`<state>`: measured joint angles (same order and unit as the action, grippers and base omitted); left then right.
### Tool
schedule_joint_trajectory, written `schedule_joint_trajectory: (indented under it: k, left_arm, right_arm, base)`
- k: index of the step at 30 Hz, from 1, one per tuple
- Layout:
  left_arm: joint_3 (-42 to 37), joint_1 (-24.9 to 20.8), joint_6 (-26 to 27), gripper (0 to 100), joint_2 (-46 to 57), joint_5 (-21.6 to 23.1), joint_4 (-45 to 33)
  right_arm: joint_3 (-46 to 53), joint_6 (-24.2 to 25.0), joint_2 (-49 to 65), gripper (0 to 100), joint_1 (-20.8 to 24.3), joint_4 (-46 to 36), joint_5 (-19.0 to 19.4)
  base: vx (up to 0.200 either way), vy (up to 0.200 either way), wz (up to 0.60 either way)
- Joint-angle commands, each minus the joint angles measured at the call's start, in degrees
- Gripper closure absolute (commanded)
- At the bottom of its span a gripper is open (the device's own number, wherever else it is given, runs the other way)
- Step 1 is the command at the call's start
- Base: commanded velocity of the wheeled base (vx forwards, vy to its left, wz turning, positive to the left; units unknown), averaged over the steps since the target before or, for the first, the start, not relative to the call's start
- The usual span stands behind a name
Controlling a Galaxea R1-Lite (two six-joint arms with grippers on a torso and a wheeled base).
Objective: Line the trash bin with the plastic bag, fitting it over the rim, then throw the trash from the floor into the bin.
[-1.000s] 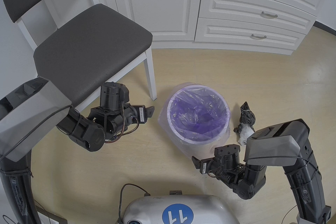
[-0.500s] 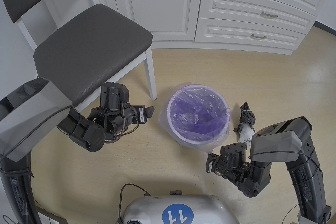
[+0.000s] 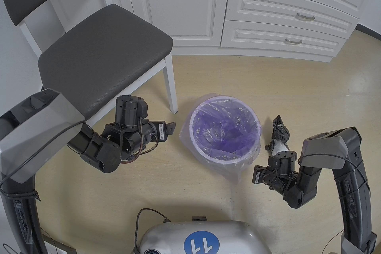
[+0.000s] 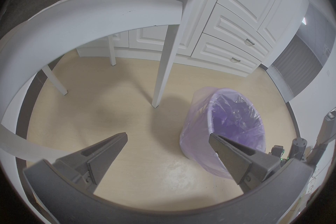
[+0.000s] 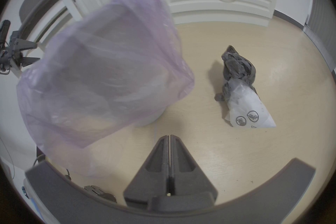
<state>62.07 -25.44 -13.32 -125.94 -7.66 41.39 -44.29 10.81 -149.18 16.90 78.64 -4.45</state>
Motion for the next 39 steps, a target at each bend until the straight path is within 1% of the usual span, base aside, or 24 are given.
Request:
schedule_joint_trajectory:
  k: [1,2,3,4,5,6,7,8,9,10,12,14,15,17,20,24,28,32,33,39]
  left_arm:
    - [0.1,0.0,0.0,0,-0.4,0.0,0.0]
    - [0.1,0.0,0.0,0,-0.4,0.0,0.0]
    - [0.0,0.0,0.0,0,-0.4,-0.1,0.0]
    - [0.0,0.0,0.0,0,-0.4,0.0,0.0]
    - [0.0,0.0,0.0,0,-0.4,0.0,0.0]
    - [0.0,0.0,0.0,0,-0.4,-0.1,0.0]
    - [0.0,0.0,0.0,0,-0.4,-0.1,0.0]
    - [-0.1,0.0,0.1,0,-0.4,-0.1,0.0]
    - [0.0,0.0,0.1,0,-0.4,0.0,0.0]
    - [0.0,0.0,0.1,0,-0.4,0.0,0.0]
    - [-0.1,0.0,0.1,0,-0.5,0.0,0.0]
    - [-0.1,0.0,0.1,0,-0.5,-0.1,0.0]
    - [-0.2,0.0,0.1,0,-0.4,0.0,0.0]
    - [-0.1,0.0,0.1,0,-0.4,-0.1,0.0]
    - [0.0,0.0,0.1,0,-0.6,-0.1,0.0]
    - [0.2,0.0,0.1,0,-0.9,-0.1,0.0]
    - [0.2,0.0,0.1,0,-0.9,-0.1,0.0]
    - [0.2,0.0,0.1,0,-0.9,-0.1,0.0]
    - [0.2,0.0,0.1,0,-0.9,-0.1,0.0]
    - [0.4,0.1,0.0,0,-0.9,-0.1,0.1]
  right_arm:
    - [0.8,-0.4,-0.1,100,-0.3,0.0,0.2]
    - [1.0,-0.5,-0.1,0,-0.2,0.0,0.3]
    - [4.0,-2.7,1.1,0,0.3,0.3,0.8]
    - [4.3,-3.0,1.2,0,0.4,0.4,0.9]
    - [7.6,-5.8,2.8,0,1.2,1.5,3.5]
    - [7.9,-6.0,2.9,0,1.3,1.6,3.7]
    - [10.7,-7.1,3.8,0,2.3,4.2,6.1]
    - [12.8,-7.1,3.6,0,3.9,7.8,7.3]
    - [13.6,-7.1,3.2,0,5.3,9.7,7.3]
    - [14.1,-7.1,2.7,0,6.3,11.2,7.3]
    - [13.6,-6.9,0.3,0,9.0,11.4,6.8]
    - [12.9,-6.9,-0.3,0,9.8,11.4,6.4]
    - [10.5,-6.9,-1.2,0,10.7,11.4,4.6]
    - [8.5,-6.9,-2.4,0,11.5,11.4,2.9]
    - [6.5,-6.2,-3.0,0,12.0,11.4,1.6]
    - [4.4,-4.3,-3.2,0,12.2,11.4,1.5]
    - [-0.4,-1.2,-3.3,0,12.1,11.4,-1.1]
    - [-1.0,-1.0,-3.1,0,12.0,11.4,-1.4]
    - [-0.9,-1.1,-3.1,100,11.9,11.4,-1.4]
    - [-1.1,-1.0,-3.1,100,11.5,11.4,-1.4]
  base:
    - [0.0,0.0,0.0]
    - [0.0,0.0,0.0]
    - [0.0,0.0,0.0]
    - [0.0,0.0,0.0]
    - [0.0,0.0,0.0]
    - [0.0,0.0,0.0]
    - [0.0,0.0,0.0]
    - [0.0,0.0,0.0]
    - [0.0,0.0,0.0]
    - [0.0,0.0,0.0]
    - [0.0,0.0,0.0]
    - [0.0,0.0,0.0]
    - [0.0,0.0,0.0]
    - [0.0,0.0,0.0]
    - [0.0,0.0,0.0]
    - [0.0,0.0,0.0]
    - [0.0,0.0,0.0]
    - [0.0,0.0,0.0]
    - [0.0,0.0,0.0]
    - [0.0,0.0,0.0]
